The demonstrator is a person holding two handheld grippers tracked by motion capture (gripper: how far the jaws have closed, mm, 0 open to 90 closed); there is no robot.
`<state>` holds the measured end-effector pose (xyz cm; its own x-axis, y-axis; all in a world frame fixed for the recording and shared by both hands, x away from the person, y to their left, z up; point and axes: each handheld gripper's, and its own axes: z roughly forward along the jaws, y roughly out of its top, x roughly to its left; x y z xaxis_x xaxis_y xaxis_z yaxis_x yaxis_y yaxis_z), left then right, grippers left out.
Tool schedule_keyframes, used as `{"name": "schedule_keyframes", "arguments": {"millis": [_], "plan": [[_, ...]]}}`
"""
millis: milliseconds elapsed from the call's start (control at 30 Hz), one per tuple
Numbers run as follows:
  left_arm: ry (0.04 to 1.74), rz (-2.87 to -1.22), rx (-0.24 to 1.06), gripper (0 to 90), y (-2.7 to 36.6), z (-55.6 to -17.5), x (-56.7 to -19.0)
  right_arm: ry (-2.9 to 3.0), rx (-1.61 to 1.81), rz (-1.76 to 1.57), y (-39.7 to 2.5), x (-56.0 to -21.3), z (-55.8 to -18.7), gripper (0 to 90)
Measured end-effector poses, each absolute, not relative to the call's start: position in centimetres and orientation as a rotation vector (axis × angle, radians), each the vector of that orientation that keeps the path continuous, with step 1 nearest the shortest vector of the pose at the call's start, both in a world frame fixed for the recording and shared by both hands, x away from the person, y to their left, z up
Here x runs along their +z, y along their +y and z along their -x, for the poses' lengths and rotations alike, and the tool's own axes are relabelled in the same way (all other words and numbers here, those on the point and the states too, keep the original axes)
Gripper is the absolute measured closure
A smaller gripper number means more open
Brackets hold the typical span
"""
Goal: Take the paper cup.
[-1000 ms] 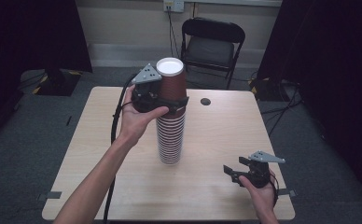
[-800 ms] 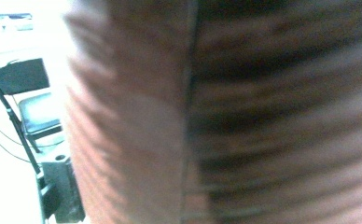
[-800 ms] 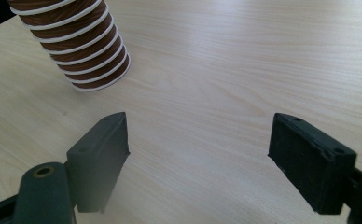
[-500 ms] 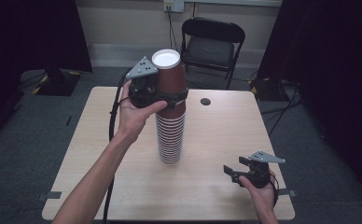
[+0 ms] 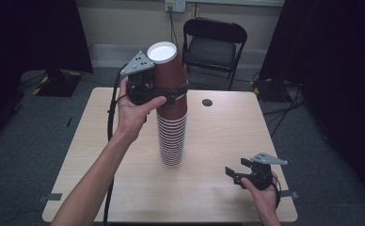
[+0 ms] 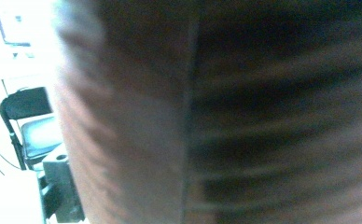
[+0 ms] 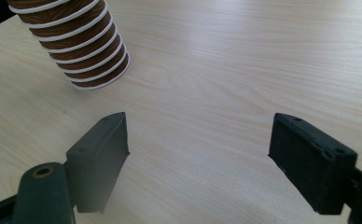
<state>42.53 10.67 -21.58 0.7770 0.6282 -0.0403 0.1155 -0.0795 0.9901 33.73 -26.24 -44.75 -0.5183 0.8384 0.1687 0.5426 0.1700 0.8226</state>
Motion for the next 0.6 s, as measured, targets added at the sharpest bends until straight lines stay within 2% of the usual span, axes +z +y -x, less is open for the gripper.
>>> {"name": "schedule_keyframes", "arguments": {"millis": [600], "plan": [[0.618,-1.561,0.494,9.9,11.3,-42.4,-19.5,2.128,1.280,-1.317,-26.1,-44.7,-33.7,19.5]]}}
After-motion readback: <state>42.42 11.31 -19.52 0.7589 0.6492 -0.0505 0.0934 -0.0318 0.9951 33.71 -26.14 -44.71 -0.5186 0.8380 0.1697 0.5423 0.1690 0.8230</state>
